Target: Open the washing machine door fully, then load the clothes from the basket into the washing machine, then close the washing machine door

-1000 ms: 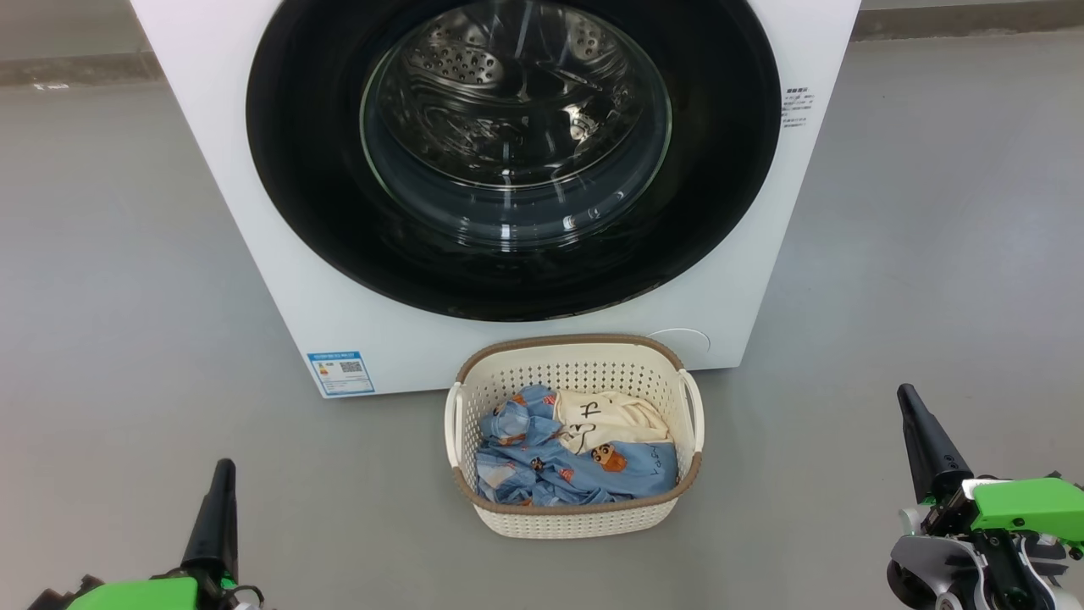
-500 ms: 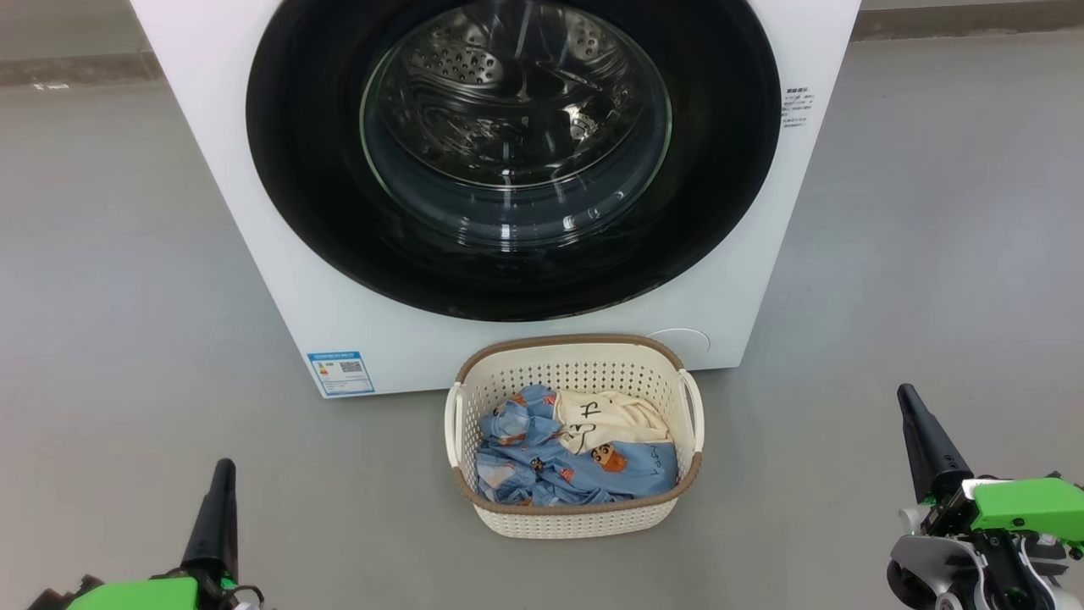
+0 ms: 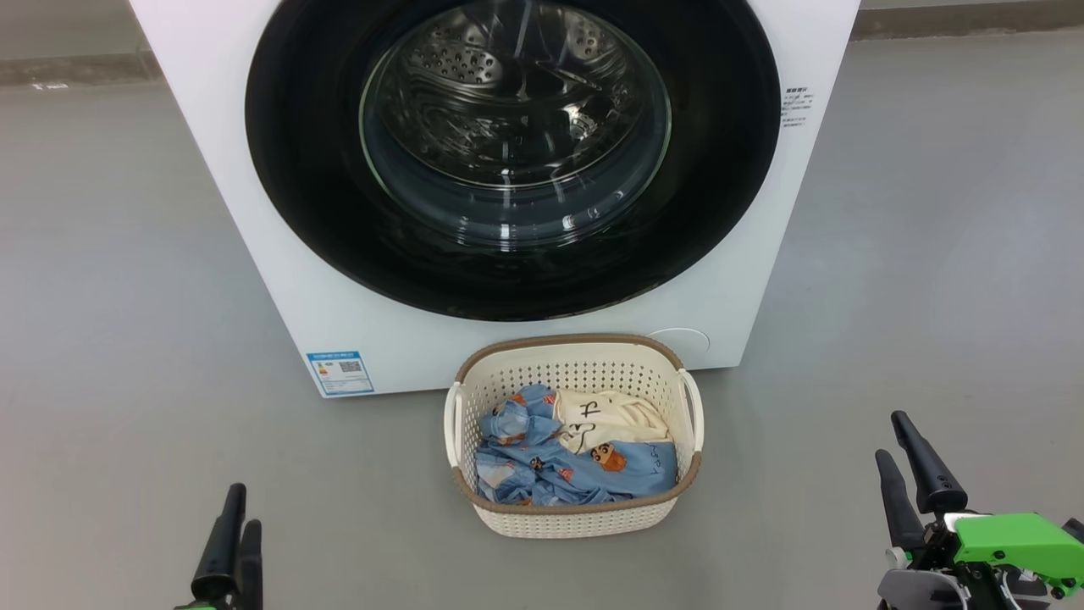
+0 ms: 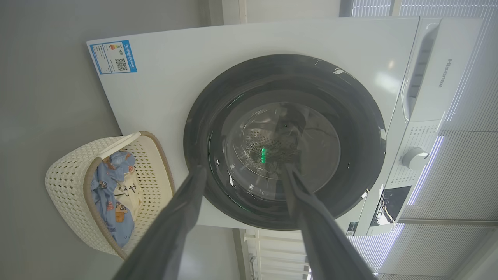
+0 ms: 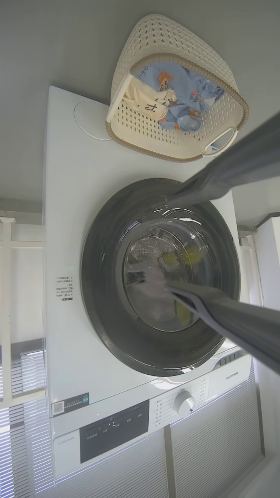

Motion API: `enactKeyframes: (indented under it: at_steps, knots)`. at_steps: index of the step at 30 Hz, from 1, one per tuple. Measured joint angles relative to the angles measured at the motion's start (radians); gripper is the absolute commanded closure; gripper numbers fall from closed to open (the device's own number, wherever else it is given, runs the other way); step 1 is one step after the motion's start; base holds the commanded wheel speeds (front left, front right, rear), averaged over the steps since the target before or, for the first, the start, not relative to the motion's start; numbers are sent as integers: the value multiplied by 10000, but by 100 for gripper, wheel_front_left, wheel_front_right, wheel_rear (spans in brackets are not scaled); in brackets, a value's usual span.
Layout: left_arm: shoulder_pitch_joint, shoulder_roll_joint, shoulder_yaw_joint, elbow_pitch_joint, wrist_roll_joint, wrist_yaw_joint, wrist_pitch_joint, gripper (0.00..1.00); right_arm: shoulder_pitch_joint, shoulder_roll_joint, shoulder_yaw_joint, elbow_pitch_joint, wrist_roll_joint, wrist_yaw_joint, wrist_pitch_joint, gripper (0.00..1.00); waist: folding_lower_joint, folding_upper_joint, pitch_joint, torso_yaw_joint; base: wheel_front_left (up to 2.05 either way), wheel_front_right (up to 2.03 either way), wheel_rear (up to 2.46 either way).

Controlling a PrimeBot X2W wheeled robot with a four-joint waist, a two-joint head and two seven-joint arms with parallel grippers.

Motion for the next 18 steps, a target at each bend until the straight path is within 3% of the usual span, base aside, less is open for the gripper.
enactKeyframes:
  at_steps: [18]
  knots:
    - [-154,10,-343,-293,75,-2,-466,0,-264,-12,293,-470,17,0,-184,0,-1,0,135,5,0,0,0]
